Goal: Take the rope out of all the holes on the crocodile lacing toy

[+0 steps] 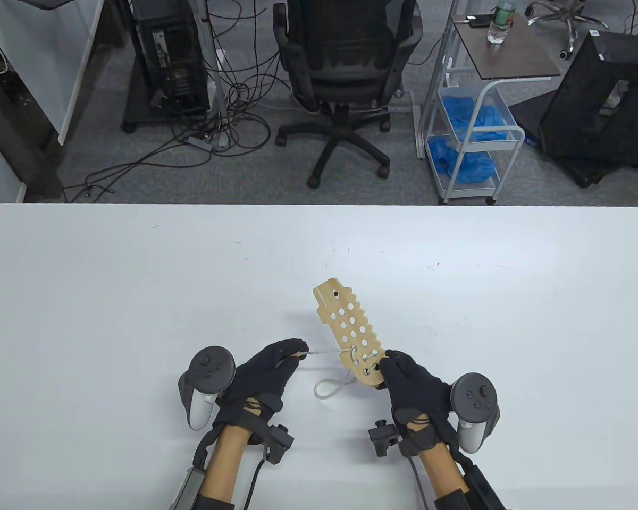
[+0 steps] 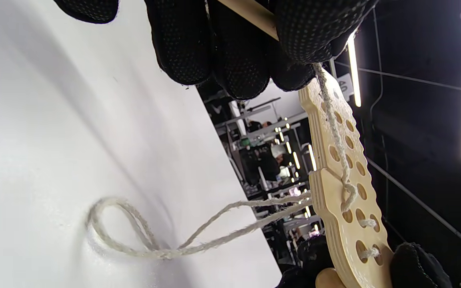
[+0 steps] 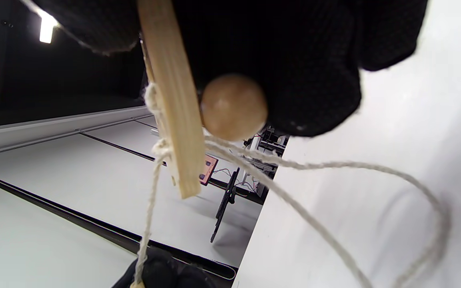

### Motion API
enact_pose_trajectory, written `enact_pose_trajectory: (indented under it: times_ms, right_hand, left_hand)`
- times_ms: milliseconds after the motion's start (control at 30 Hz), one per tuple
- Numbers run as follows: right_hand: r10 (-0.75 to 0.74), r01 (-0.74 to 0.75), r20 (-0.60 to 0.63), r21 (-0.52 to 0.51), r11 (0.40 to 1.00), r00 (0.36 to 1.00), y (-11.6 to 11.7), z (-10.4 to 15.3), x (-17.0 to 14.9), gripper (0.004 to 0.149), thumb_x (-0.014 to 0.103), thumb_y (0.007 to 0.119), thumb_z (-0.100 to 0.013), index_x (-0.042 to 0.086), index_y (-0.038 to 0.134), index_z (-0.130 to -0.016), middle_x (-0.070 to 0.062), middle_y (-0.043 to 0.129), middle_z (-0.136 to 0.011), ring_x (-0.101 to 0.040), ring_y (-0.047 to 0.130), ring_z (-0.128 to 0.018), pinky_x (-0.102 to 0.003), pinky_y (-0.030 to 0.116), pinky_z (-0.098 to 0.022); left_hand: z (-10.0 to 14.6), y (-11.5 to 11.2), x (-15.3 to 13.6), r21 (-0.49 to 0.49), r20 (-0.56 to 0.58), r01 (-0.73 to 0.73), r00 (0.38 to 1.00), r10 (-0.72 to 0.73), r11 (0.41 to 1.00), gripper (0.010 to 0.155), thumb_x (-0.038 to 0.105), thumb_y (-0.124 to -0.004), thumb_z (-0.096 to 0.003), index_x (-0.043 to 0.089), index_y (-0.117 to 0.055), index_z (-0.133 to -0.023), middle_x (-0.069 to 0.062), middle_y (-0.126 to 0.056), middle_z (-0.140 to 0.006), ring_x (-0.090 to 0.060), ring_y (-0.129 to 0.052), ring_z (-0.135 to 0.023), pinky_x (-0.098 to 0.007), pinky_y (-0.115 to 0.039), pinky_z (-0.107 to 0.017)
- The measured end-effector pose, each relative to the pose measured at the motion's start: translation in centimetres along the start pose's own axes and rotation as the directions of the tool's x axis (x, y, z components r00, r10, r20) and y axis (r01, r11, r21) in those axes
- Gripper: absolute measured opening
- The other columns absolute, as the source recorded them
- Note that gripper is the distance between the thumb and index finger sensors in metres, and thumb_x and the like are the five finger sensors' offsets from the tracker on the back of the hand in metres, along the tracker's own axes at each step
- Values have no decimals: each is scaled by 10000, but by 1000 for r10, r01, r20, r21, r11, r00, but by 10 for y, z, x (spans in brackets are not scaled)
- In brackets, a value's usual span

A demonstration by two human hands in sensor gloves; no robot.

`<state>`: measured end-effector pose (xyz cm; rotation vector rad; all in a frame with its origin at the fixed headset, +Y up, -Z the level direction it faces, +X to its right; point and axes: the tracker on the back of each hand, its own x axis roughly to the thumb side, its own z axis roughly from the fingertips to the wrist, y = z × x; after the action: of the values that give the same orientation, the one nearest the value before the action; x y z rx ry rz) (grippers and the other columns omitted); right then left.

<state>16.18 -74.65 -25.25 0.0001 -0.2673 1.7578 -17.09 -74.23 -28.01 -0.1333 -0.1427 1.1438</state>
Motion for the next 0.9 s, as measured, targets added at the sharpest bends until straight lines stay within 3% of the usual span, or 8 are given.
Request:
enact_pose_trajectory:
  times_ms: [900]
  right_hand:
    - [-40,37,-61,-55,998,997,-16,-5,-12,461,347,780,-431,-3,823,-728,-260,958,-653,-437,985,-466,-666,716,-479]
  left_hand:
    - [-2,4,-11,13,-23,-32,999,32,999,459,402,-752,-522,349,-791,-976,-16,-873,-991,-302,-813,-923,-703,-564,-707]
